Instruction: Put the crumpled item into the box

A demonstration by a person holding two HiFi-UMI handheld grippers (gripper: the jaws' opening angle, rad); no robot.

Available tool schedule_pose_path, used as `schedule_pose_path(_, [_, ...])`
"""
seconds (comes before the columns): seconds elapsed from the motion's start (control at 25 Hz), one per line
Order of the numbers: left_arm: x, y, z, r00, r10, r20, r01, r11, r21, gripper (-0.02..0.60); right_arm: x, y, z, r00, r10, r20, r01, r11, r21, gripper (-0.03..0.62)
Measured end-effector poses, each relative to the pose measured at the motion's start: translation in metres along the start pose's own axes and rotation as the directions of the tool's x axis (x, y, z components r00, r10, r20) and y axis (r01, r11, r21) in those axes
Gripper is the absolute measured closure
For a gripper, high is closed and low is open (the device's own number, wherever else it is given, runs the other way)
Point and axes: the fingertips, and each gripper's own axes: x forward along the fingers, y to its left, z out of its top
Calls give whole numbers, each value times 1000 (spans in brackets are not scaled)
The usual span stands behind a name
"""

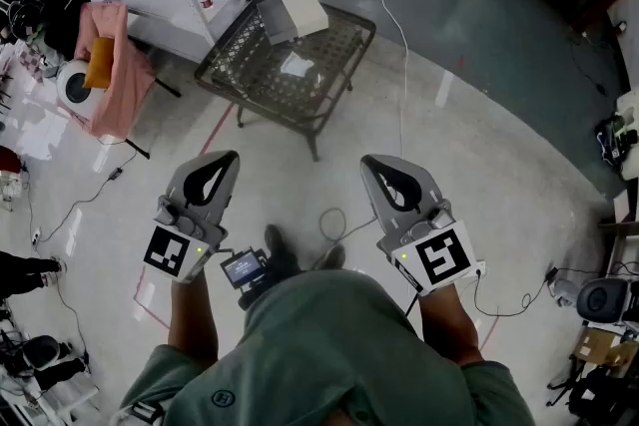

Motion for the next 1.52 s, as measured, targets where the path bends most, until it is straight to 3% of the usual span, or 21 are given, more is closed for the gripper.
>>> schedule_pose_path(0.68, [-19, 47, -11, 999, -45, 9, 45, 999, -3, 578, 47, 26, 10, 1000, -26, 4, 26, 999, 37, 588])
schedule_pose_path(1.52, [-20, 180, -46, 978, -204, 42, 205, 979, -8, 578, 175, 36, 22, 979, -203, -12, 204, 976, 82, 588])
